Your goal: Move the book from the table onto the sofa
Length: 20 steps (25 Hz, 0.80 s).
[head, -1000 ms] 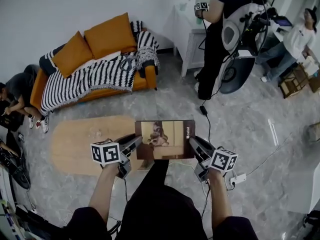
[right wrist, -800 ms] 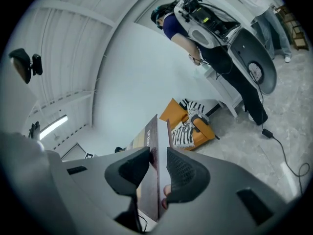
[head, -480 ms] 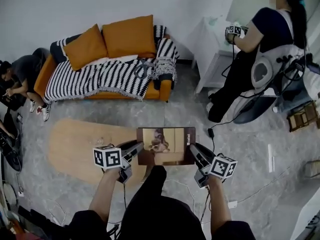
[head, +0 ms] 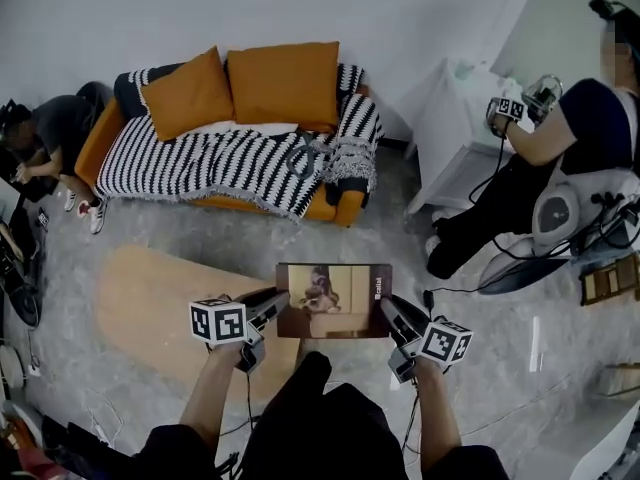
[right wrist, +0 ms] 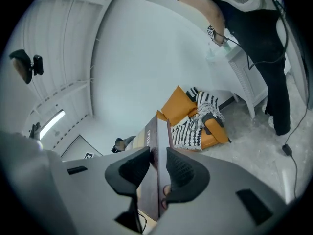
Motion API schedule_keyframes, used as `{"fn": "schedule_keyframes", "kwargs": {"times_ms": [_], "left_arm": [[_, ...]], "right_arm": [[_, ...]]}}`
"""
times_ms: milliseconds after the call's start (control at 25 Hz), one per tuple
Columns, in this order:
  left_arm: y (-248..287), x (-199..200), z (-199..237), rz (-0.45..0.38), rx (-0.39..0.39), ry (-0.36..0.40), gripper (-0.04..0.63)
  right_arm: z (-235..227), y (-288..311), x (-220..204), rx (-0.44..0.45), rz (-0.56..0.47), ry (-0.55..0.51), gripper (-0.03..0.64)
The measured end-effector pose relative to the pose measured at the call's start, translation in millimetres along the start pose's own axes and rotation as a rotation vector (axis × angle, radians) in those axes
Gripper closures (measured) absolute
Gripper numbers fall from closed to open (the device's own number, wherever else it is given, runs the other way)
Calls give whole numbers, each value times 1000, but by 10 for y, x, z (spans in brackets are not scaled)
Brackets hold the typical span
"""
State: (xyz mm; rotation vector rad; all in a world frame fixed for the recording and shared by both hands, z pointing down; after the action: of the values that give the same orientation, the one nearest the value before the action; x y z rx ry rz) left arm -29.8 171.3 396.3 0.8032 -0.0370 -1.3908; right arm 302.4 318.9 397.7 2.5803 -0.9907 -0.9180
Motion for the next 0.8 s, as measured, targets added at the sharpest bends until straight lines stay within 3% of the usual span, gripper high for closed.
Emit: {"fn": "schedule_keyframes", "kwargs": {"times_ms": [600,800], "left_arm": [[90,804,340,-66,36,-44,467],[231,1272,485,-86,55,-69,467]], "right_arm": [[-118,739,911,43,55,-45,495],[-256,1097,1411,65,88,-41,495]]}}
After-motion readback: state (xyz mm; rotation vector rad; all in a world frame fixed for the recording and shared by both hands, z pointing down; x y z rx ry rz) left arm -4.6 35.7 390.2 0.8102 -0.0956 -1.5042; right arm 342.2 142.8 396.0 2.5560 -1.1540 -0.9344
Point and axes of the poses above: the fingertips, and each gripper's own axes: y forward along the fingers, z to its left, x out of its top, the point moved 10 cm from there along -y, backward along the fingers, and after that the axes turned 10 degrees about z, right-handed, at the moved point
